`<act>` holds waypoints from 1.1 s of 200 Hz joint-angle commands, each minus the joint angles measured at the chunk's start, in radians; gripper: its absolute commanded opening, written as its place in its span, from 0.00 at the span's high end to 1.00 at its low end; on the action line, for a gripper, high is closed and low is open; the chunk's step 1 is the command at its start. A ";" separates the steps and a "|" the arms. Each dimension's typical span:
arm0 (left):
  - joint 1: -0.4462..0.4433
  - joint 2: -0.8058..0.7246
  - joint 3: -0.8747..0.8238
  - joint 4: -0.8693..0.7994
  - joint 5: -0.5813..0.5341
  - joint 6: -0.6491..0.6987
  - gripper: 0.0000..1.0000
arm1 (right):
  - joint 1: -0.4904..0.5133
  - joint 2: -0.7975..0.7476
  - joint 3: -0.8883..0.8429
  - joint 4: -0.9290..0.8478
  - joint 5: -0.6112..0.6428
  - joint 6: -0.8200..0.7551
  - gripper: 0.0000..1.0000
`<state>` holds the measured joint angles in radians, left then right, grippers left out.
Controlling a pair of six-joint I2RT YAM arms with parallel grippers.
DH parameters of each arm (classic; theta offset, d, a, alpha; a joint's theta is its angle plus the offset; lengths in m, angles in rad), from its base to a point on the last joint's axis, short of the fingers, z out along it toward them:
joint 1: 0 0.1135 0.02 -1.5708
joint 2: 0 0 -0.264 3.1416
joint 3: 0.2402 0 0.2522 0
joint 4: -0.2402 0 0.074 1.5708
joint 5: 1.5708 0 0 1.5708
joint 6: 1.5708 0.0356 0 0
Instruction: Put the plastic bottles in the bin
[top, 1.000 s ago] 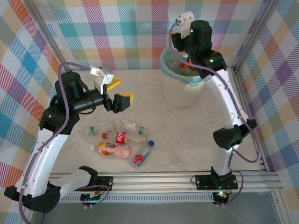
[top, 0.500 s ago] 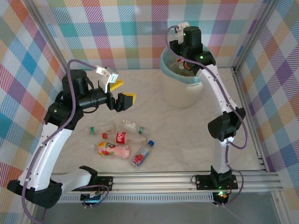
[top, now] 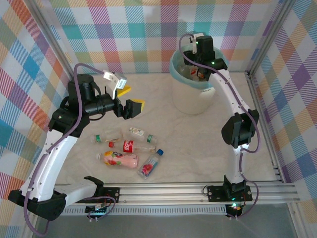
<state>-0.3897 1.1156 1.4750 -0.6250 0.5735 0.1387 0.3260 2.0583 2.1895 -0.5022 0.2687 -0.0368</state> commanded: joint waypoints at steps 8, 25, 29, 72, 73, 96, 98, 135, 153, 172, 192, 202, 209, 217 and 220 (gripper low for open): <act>-0.001 -0.013 -0.012 0.008 -0.006 -0.008 0.00 | -0.022 0.041 -0.008 -0.082 -0.073 0.087 0.35; -0.001 -0.015 -0.015 0.013 -0.006 -0.011 0.00 | -0.030 0.042 -0.009 -0.097 -0.092 0.104 0.33; -0.001 -0.014 -0.017 0.014 -0.006 -0.011 0.00 | -0.031 0.041 -0.009 -0.099 -0.097 0.106 0.32; -0.001 -0.012 -0.022 0.024 -0.007 -0.019 0.00 | -0.041 0.037 0.022 -0.134 -0.129 0.146 0.26; -0.001 -0.011 -0.021 0.024 -0.007 -0.019 0.00 | -0.041 0.037 0.024 -0.134 -0.129 0.147 0.26; -0.001 -0.015 -0.022 0.028 -0.011 -0.020 0.00 | -0.041 0.025 0.098 -0.173 -0.115 0.169 0.17; -0.001 -0.015 -0.022 0.028 -0.011 -0.020 0.00 | -0.041 0.023 0.104 -0.175 -0.115 0.171 0.17; -0.001 -0.013 -0.023 0.036 -0.011 -0.027 0.00 | -0.039 -0.057 0.118 -0.145 -0.187 0.197 0.10; -0.001 -0.010 -0.023 0.040 -0.018 -0.032 0.00 | -0.040 -0.088 0.113 -0.150 -0.233 0.214 0.07; -0.001 -0.007 -0.027 0.052 -0.015 -0.047 0.00 | -0.039 -0.123 0.087 -0.143 -0.255 0.229 0.06; -0.001 -0.004 -0.033 0.069 -0.016 -0.061 0.00 | -0.039 -0.148 0.054 -0.124 -0.269 0.236 0.07; -0.001 -0.003 -0.039 0.079 -0.020 -0.070 0.00 | -0.039 -0.153 0.044 -0.122 -0.284 0.238 0.09; -0.001 -0.001 -0.043 0.087 -0.025 -0.079 0.00 | -0.039 -0.153 0.041 -0.126 -0.298 0.239 0.10; -0.001 0.000 -0.050 0.096 -0.029 -0.087 0.00 | -0.038 -0.152 0.035 -0.132 -0.313 0.242 0.13; -0.001 0.001 -0.052 0.100 -0.029 -0.091 0.00 | -0.038 -0.151 0.032 -0.134 -0.318 0.242 0.14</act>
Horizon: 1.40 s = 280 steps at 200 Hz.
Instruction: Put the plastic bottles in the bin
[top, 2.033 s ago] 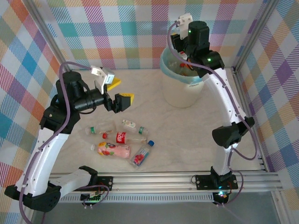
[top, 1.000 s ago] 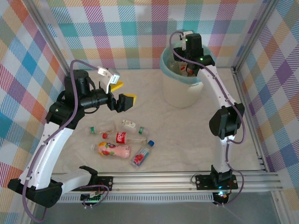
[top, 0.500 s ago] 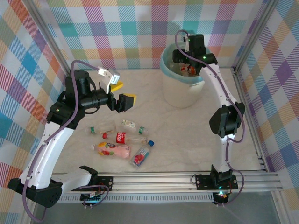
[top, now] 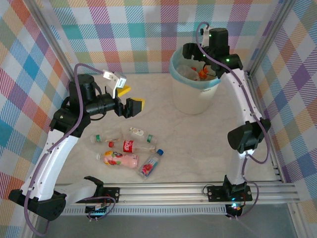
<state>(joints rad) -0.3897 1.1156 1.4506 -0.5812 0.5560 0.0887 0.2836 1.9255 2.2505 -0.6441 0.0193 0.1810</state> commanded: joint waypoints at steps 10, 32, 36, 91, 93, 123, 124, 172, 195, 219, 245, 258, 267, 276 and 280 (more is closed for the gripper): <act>-0.001 0.002 -0.036 0.066 -0.018 -0.053 0.00 | 0.004 -0.017 -0.042 0.003 -0.083 0.026 0.15; -0.001 0.006 -0.053 0.083 -0.044 -0.075 0.00 | 0.004 -0.016 -0.073 -0.003 -0.108 0.029 0.22; -0.001 0.008 -0.052 0.080 -0.050 -0.077 0.00 | 0.005 -0.016 -0.079 -0.002 -0.114 0.029 0.24; 0.000 0.059 0.024 -0.032 -0.266 -0.122 0.00 | 0.006 0.008 -0.040 -0.060 -0.134 0.030 0.30; 0.000 0.061 0.029 -0.040 -0.278 -0.127 0.00 | 0.006 0.006 -0.038 -0.062 -0.133 0.030 0.30; 0.008 0.118 0.095 -0.209 -0.452 -0.210 0.00 | 0.029 -0.057 -0.031 -0.074 -0.099 0.028 0.28; 0.010 0.119 0.095 -0.213 -0.455 -0.213 0.00 | 0.031 -0.060 -0.031 -0.075 -0.097 0.028 0.28; 0.112 0.109 0.009 -0.355 -0.469 -0.325 0.00 | 0.121 -0.254 -0.157 -0.040 -0.040 0.001 0.24; 0.212 0.100 -0.045 -0.424 -0.453 -0.355 0.00 | 0.200 -0.383 -0.314 0.043 -0.044 -0.005 0.23; 0.313 0.083 -0.114 -0.445 -0.401 -0.350 0.01 | 0.270 -0.465 -0.433 0.092 -0.058 -0.011 0.23; 0.321 0.081 -0.172 -0.474 -0.315 -0.303 0.05 | 0.307 -0.511 -0.518 0.068 -0.107 0.005 0.23; 0.313 0.070 -0.207 -0.489 -0.258 -0.269 0.08 | 0.321 -0.538 -0.575 0.068 -0.130 0.011 0.23; 0.294 0.049 -0.228 -0.493 -0.243 -0.254 0.08 | 0.329 -0.566 -0.629 0.074 -0.144 0.011 0.23; 0.258 0.017 -0.247 -0.489 -0.227 -0.234 0.08 | 0.333 -0.595 -0.686 0.079 -0.146 0.017 0.22; 0.238 0.003 -0.256 -0.487 -0.215 -0.219 0.08 | 0.333 -0.611 -0.713 0.081 -0.142 0.022 0.22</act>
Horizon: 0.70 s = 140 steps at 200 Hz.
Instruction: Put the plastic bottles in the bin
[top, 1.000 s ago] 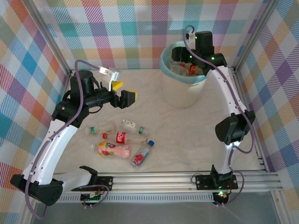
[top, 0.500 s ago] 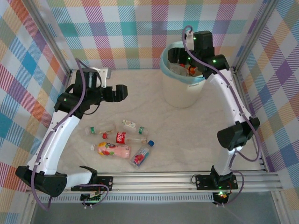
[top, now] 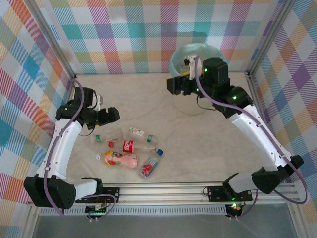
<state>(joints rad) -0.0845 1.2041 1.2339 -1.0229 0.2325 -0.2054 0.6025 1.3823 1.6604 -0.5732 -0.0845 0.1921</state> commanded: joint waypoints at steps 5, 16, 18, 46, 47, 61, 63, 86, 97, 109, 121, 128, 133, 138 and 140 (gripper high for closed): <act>-0.105 -0.102 -0.049 -0.043 0.121 0.092 0.08 | 0.014 -0.084 -0.151 0.013 -0.031 0.016 0.22; -0.185 -0.131 -0.074 -0.046 0.125 0.121 0.07 | 0.014 -0.128 -0.223 0.021 -0.003 0.024 0.22; -0.203 -0.135 -0.078 -0.051 0.120 0.126 0.07 | 0.014 -0.136 -0.234 0.021 0.003 0.024 0.22; -0.288 -0.121 -0.073 -0.128 -0.094 0.099 0.05 | 0.014 -0.221 -0.328 0.033 0.066 0.047 0.21; -0.288 -0.121 -0.072 -0.130 -0.099 0.094 0.05 | 0.014 -0.224 -0.330 0.035 0.066 0.048 0.21; -0.285 -0.113 -0.053 -0.140 -0.151 -0.036 0.04 | 0.014 -0.255 -0.345 0.053 0.072 0.057 0.20; -0.285 -0.114 -0.055 -0.137 -0.149 -0.059 0.04 | 0.014 -0.258 -0.346 0.055 0.072 0.058 0.20; -0.291 -0.195 -0.180 0.014 -0.053 -0.420 0.07 | 0.014 -0.282 -0.347 0.070 0.084 0.069 0.20; -0.298 -0.264 -0.284 0.080 -0.038 -0.632 0.07 | 0.014 -0.285 -0.339 0.065 0.084 0.071 0.20; -0.302 -0.335 -0.365 0.062 -0.078 -0.824 0.08 | 0.013 -0.288 -0.337 0.057 0.085 0.073 0.20; -0.302 -0.401 -0.422 0.044 -0.103 -0.920 0.08 | 0.014 -0.289 -0.340 0.052 0.085 0.069 0.20; -0.302 -0.435 -0.442 0.037 -0.126 -0.947 0.08 | 0.014 -0.289 -0.347 0.050 0.087 0.065 0.20; -0.302 -0.452 -0.453 0.026 -0.145 -0.965 0.08 | 0.014 -0.287 -0.352 0.049 0.088 0.061 0.20; -0.302 -0.465 -0.460 0.015 -0.164 -0.985 0.08 | 0.014 -0.286 -0.356 0.049 0.091 0.058 0.20; -0.302 -0.469 -0.463 0.013 -0.169 -0.991 0.08 | 0.014 -0.284 -0.358 0.049 0.091 0.058 0.20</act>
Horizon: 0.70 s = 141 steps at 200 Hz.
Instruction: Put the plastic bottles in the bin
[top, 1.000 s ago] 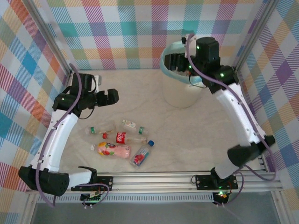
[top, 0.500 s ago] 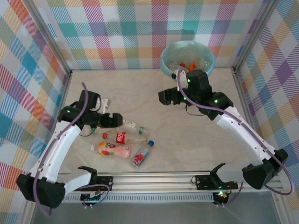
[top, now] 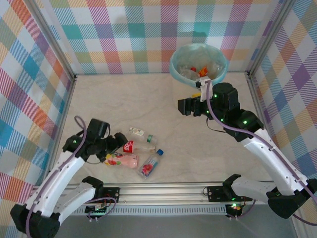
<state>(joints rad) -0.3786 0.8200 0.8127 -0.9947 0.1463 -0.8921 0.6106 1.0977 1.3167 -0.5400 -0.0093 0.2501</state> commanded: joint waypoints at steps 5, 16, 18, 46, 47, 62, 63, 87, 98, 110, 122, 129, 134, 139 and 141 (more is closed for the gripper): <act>-0.007 -0.092 -0.050 -0.014 -0.091 -0.318 0.08 | 0.006 0.003 -0.016 0.014 0.017 0.000 0.19; -0.006 -0.089 -0.065 -0.008 -0.098 -0.340 0.07 | 0.007 0.010 -0.017 0.011 0.013 0.001 0.19; -0.006 -0.087 -0.068 -0.009 -0.099 -0.346 0.07 | 0.006 0.011 -0.016 0.011 0.011 0.001 0.19; -0.006 -0.035 -0.114 -0.004 -0.073 -0.443 0.05 | 0.006 0.015 -0.024 0.015 -0.001 0.005 0.19; -0.006 -0.033 -0.114 -0.004 -0.072 -0.444 0.05 | 0.006 0.015 -0.024 0.015 0.000 0.005 0.19; -0.006 -0.013 -0.114 -0.020 -0.083 -0.467 0.05 | 0.006 0.011 -0.029 0.008 0.009 -0.002 0.18; -0.006 -0.012 -0.114 -0.021 -0.085 -0.468 0.05 | 0.006 0.010 -0.029 0.007 0.009 -0.003 0.18; -0.006 -0.016 -0.117 -0.046 -0.132 -0.492 0.05 | 0.006 -0.004 -0.047 0.000 0.029 -0.011 0.17; -0.003 -0.018 -0.138 -0.042 -0.142 -0.505 0.05 | 0.006 -0.009 -0.058 0.001 0.038 -0.012 0.17; 0.011 -0.018 -0.174 -0.012 -0.126 -0.507 0.06 | 0.007 -0.015 -0.068 0.006 0.040 -0.015 0.17; 0.028 -0.011 -0.209 0.024 -0.102 -0.512 0.07 | 0.006 -0.016 -0.072 0.007 0.042 -0.017 0.17; 0.038 -0.005 -0.223 0.041 -0.091 -0.514 0.07 | 0.006 -0.016 -0.074 0.008 0.043 -0.020 0.17; 0.044 0.000 -0.233 0.057 -0.087 -0.515 0.07 | 0.006 -0.015 -0.074 0.007 0.045 -0.024 0.17; 0.049 0.005 -0.239 0.067 -0.087 -0.513 0.07 | 0.006 -0.015 -0.074 0.006 0.047 -0.025 0.17; 0.052 0.007 -0.241 0.072 -0.086 -0.513 0.07 | 0.006 -0.014 -0.074 0.006 0.048 -0.027 0.16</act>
<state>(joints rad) -0.3573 0.8108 0.6193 -0.9726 0.0437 -1.3762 0.6106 1.1042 1.2526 -0.5438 0.0196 0.2466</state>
